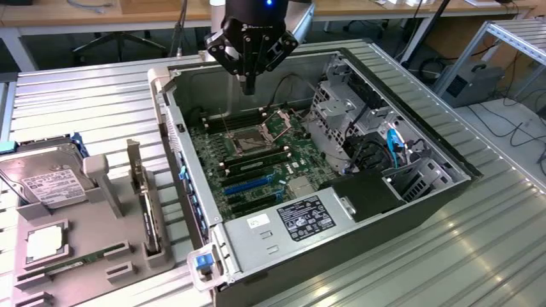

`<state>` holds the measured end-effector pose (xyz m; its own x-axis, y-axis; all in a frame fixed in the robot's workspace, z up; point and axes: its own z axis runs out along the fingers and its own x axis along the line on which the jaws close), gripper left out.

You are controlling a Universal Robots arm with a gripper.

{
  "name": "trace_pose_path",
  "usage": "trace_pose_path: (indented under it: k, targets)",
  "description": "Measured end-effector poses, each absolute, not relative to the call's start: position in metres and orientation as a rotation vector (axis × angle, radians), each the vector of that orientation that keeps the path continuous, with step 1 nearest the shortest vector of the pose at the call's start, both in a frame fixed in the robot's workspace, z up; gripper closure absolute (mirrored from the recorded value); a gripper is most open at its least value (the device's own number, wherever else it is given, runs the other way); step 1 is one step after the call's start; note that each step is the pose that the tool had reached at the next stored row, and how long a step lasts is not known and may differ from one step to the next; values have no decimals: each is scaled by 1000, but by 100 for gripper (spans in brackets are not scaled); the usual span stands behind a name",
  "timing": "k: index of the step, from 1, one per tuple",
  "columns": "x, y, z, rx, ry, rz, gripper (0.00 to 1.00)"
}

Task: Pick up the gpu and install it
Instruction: 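Reach for the gpu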

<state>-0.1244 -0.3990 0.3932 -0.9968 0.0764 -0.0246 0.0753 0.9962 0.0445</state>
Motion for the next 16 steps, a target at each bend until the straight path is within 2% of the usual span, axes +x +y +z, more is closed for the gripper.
trace_pose_path:
  k: [16]
  targets:
    - [-196, -398, 393, 118, 3112, 68, 89]
